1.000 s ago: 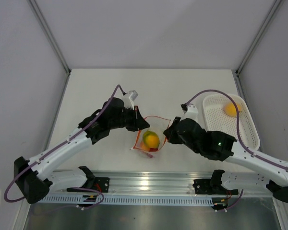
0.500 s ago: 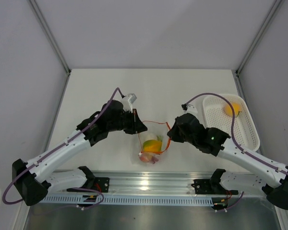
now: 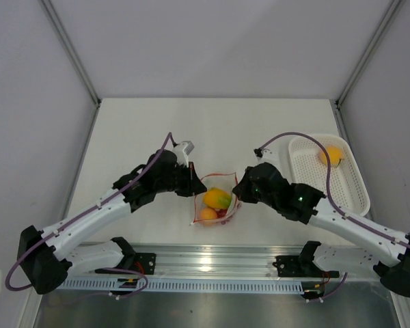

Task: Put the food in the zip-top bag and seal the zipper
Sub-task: Adjust the zipper food storage bag at the center of the board.

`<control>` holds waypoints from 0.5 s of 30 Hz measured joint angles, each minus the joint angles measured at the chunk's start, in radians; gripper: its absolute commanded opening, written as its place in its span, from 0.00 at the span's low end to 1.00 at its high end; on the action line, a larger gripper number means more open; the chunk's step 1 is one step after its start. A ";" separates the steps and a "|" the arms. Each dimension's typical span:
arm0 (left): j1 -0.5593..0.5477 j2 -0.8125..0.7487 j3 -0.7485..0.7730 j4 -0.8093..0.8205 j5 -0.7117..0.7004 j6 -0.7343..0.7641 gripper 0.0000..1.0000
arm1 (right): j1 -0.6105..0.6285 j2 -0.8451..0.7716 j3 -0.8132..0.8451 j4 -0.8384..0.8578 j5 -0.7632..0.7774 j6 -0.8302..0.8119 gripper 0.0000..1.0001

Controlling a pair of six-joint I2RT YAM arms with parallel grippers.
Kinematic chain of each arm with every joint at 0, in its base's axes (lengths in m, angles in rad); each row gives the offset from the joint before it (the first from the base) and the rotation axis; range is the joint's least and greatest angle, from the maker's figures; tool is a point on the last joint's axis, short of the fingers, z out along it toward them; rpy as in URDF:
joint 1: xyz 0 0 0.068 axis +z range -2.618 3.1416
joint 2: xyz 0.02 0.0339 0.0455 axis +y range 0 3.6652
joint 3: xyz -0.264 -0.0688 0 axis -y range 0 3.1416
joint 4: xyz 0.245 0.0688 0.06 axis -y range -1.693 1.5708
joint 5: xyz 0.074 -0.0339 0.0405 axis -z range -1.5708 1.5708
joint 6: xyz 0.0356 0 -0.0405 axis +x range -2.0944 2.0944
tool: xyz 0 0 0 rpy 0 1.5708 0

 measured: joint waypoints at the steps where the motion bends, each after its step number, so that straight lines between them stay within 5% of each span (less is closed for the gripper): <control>1: 0.000 0.011 -0.017 -0.003 0.001 0.000 0.01 | 0.000 0.018 -0.016 -0.006 0.000 0.002 0.00; 5: 0.000 -0.016 -0.025 -0.022 -0.002 0.001 0.00 | 0.001 0.089 -0.019 -0.032 0.004 -0.005 0.13; 6: 0.000 -0.032 -0.017 -0.024 -0.003 0.001 0.01 | 0.001 0.094 -0.013 -0.040 0.007 -0.012 0.29; 11: 0.000 -0.044 0.055 -0.021 -0.010 0.003 0.01 | -0.027 0.088 0.073 -0.080 0.008 -0.062 0.66; 15: 0.000 -0.043 0.056 -0.015 -0.015 0.002 0.01 | -0.103 0.057 0.146 -0.124 0.009 -0.117 0.77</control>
